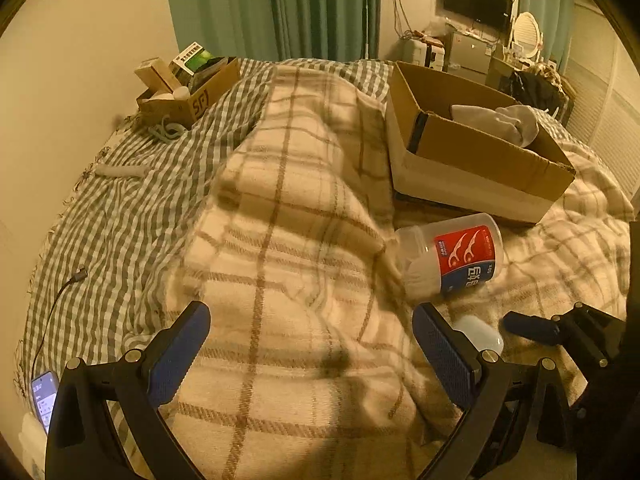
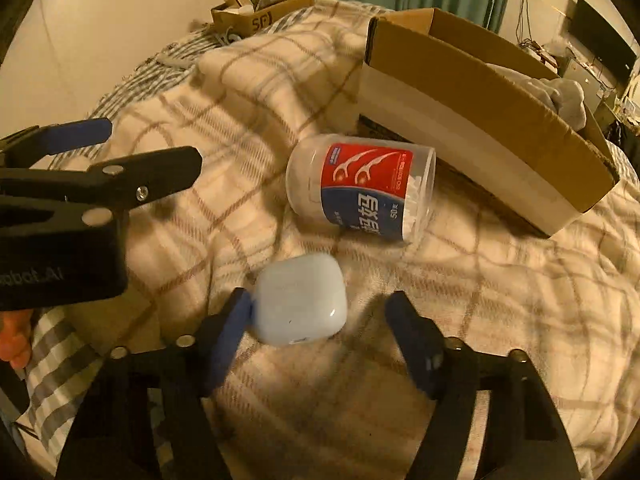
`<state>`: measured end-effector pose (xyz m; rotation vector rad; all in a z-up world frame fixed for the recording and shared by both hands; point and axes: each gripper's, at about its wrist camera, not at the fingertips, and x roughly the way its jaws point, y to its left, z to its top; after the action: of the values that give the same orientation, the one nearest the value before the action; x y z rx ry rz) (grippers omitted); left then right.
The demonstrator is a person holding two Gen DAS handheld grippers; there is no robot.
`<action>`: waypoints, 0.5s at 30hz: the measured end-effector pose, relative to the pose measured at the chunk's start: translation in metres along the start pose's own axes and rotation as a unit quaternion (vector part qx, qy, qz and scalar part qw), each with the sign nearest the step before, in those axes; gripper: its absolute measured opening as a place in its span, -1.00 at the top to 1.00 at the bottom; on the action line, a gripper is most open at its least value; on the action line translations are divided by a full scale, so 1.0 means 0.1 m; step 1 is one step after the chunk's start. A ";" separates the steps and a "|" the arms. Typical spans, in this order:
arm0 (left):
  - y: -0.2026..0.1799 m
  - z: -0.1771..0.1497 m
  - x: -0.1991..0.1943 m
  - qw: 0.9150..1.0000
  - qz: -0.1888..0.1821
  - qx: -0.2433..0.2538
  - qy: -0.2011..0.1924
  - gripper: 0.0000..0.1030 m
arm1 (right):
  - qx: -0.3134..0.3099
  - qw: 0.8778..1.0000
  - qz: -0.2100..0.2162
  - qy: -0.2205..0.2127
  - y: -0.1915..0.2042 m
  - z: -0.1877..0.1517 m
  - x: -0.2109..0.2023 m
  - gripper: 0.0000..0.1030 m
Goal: Organize objects
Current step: 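Grasp the white earbuds case with the right gripper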
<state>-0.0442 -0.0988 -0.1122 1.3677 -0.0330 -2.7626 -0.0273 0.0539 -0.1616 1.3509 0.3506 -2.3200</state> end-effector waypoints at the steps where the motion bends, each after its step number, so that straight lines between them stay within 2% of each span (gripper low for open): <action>1: 0.00 -0.01 0.00 1.000 0.001 0.001 0.001 -1.00 | -0.001 1.000 0.005 -0.003 0.00 -0.01 -0.03 0.07; 9: -0.06 -0.01 -0.04 1.000 0.007 0.014 -0.007 -1.00 | 0.031 0.999 0.024 -0.030 -0.14 -0.02 -0.27 0.09; 15: -0.19 0.06 -0.07 1.000 -0.008 0.017 -0.002 -1.00 | 0.062 0.996 -0.012 -0.068 -0.50 0.06 -0.56 0.10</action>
<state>-0.0452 -0.0795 -0.1036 1.3758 -0.0695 -2.7896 -0.0323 0.1087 -0.1099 1.2407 0.1840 -2.4730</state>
